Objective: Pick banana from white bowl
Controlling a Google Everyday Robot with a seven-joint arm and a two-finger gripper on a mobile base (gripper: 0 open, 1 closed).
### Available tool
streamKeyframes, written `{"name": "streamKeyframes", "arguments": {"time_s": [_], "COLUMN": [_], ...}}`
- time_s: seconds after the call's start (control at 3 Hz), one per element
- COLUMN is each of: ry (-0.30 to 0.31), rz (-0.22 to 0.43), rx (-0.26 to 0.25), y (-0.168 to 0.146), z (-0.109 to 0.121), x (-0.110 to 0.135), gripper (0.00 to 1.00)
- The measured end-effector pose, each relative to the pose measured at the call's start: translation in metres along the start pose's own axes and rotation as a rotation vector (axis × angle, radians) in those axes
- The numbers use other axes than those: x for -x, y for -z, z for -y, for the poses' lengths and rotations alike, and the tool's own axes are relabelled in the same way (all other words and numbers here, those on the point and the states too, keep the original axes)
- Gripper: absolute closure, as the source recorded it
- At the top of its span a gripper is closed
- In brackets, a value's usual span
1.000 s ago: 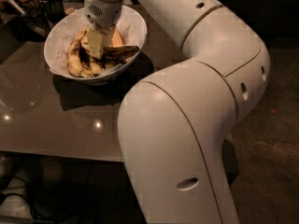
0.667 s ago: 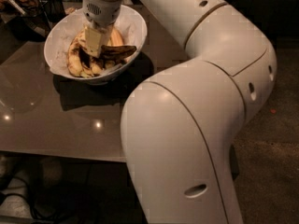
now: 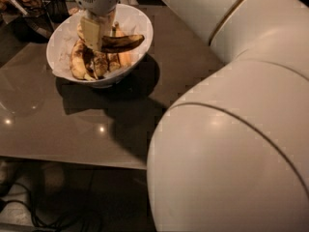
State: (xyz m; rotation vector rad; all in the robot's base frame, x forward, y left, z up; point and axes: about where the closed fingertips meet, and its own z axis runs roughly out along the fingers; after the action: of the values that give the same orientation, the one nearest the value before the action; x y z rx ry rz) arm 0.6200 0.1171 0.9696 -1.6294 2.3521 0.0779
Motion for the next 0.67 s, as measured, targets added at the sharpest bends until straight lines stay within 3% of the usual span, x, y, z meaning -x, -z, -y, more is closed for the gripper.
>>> {"name": "streamKeyframes", "arguments": {"time_s": [0.67], "ry": [0.011], "rz": [0.035], "rx": [-0.035], "y": [0.0082], "z": [0.0058], "x": [0.0042], "gripper": [1.00]}}
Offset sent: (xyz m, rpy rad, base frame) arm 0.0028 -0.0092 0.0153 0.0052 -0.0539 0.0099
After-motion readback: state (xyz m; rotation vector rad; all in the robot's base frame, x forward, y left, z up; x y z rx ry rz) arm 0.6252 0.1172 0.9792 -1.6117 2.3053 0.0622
